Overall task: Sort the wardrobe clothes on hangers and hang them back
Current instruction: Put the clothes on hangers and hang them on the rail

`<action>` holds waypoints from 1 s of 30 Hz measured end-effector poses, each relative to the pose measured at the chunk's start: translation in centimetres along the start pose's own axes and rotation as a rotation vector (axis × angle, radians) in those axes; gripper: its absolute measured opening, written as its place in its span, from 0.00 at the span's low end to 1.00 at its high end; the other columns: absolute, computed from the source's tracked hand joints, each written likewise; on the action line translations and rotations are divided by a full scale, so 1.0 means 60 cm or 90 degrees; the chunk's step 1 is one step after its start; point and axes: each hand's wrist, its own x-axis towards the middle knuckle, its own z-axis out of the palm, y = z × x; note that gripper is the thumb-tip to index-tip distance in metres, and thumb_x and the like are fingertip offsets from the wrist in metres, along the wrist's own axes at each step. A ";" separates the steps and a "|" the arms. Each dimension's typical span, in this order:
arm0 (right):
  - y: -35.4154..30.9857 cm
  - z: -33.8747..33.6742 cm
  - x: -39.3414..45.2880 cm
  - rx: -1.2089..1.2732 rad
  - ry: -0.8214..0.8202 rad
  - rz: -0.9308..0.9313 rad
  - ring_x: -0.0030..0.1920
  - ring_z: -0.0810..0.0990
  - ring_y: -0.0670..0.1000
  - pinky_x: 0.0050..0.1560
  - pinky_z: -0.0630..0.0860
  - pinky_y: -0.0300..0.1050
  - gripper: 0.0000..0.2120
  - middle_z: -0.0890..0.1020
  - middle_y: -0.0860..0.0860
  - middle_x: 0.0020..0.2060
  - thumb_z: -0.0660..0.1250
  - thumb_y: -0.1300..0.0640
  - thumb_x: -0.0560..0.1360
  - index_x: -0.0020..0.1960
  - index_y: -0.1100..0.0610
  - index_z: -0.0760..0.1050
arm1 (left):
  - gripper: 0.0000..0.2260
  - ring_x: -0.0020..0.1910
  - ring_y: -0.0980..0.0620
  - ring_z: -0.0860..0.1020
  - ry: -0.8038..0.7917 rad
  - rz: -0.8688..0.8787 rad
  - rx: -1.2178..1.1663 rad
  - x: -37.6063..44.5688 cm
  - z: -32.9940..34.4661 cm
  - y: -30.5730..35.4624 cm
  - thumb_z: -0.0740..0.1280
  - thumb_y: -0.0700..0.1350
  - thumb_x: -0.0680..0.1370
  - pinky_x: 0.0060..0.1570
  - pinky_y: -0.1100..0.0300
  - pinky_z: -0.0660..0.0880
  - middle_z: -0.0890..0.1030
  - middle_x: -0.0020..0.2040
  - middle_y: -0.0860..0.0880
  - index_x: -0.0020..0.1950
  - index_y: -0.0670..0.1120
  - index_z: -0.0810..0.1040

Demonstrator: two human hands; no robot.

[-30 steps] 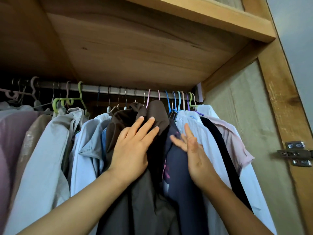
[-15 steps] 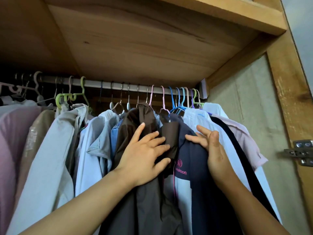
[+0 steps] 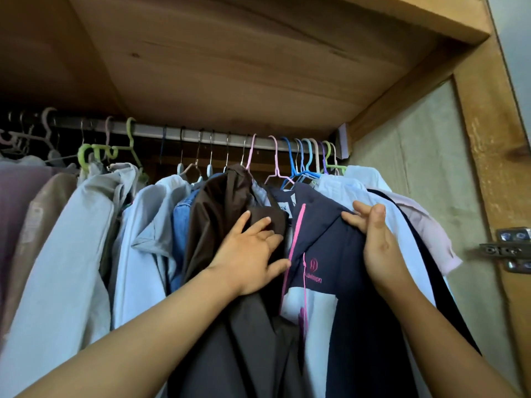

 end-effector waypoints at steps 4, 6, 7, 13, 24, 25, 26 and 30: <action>-0.008 0.026 -0.027 0.169 -0.132 0.002 0.66 0.73 0.45 0.71 0.62 0.54 0.37 0.81 0.48 0.59 0.48 0.17 0.59 0.53 0.36 0.79 | 0.25 0.76 0.53 0.54 0.042 0.052 -0.109 -0.001 0.002 0.002 0.52 0.61 0.79 0.73 0.57 0.47 0.66 0.73 0.51 0.74 0.53 0.61; -0.014 0.034 -0.037 0.210 -0.210 0.005 0.68 0.71 0.50 0.72 0.59 0.57 0.41 0.81 0.52 0.58 0.49 0.17 0.60 0.57 0.41 0.78 | 0.19 0.67 0.48 0.70 0.102 0.045 -0.225 -0.005 0.003 0.003 0.54 0.58 0.79 0.66 0.53 0.65 0.75 0.64 0.49 0.65 0.52 0.70; -0.014 0.034 -0.041 0.219 -0.233 0.002 0.67 0.72 0.51 0.72 0.57 0.58 0.43 0.82 0.53 0.56 0.49 0.18 0.60 0.60 0.45 0.76 | 0.17 0.58 0.47 0.76 0.169 0.045 -0.289 -0.011 -0.001 0.004 0.53 0.57 0.78 0.56 0.50 0.72 0.78 0.55 0.49 0.58 0.51 0.74; -0.020 0.029 -0.045 0.276 -0.149 -0.032 0.55 0.79 0.52 0.64 0.68 0.51 0.48 0.83 0.55 0.45 0.55 0.18 0.57 0.60 0.54 0.74 | 0.07 0.51 0.47 0.79 0.613 0.121 -0.229 -0.073 -0.058 0.000 0.65 0.43 0.76 0.51 0.53 0.75 0.81 0.50 0.47 0.47 0.43 0.82; -0.075 0.111 -0.175 -0.366 -0.192 -0.653 0.72 0.64 0.48 0.71 0.56 0.53 0.27 0.73 0.47 0.66 0.65 0.41 0.70 0.67 0.48 0.70 | 0.16 0.57 0.50 0.79 0.389 -0.005 -1.048 -0.102 -0.063 -0.021 0.55 0.53 0.79 0.57 0.56 0.75 0.81 0.58 0.49 0.67 0.54 0.69; -0.071 0.114 -0.174 -0.415 -0.198 -0.658 0.72 0.63 0.46 0.72 0.54 0.54 0.28 0.74 0.46 0.66 0.65 0.40 0.69 0.67 0.47 0.69 | 0.18 0.58 0.49 0.79 0.345 0.009 -1.039 -0.101 -0.059 -0.024 0.54 0.55 0.79 0.58 0.56 0.75 0.81 0.58 0.48 0.68 0.53 0.69; -0.065 0.111 -0.169 -0.459 -0.188 -0.651 0.72 0.64 0.46 0.71 0.52 0.57 0.27 0.75 0.45 0.64 0.65 0.40 0.68 0.65 0.46 0.71 | 0.21 0.58 0.48 0.79 0.311 0.013 -1.032 -0.101 -0.054 -0.027 0.54 0.57 0.79 0.58 0.57 0.75 0.81 0.58 0.46 0.69 0.53 0.69; -0.039 0.079 -0.138 -0.645 -0.092 -0.520 0.68 0.68 0.46 0.69 0.52 0.60 0.23 0.80 0.45 0.56 0.62 0.41 0.68 0.58 0.51 0.78 | 0.20 0.61 0.58 0.76 0.210 -0.019 -0.932 -0.098 -0.031 -0.035 0.49 0.61 0.77 0.66 0.65 0.66 0.83 0.54 0.51 0.65 0.59 0.69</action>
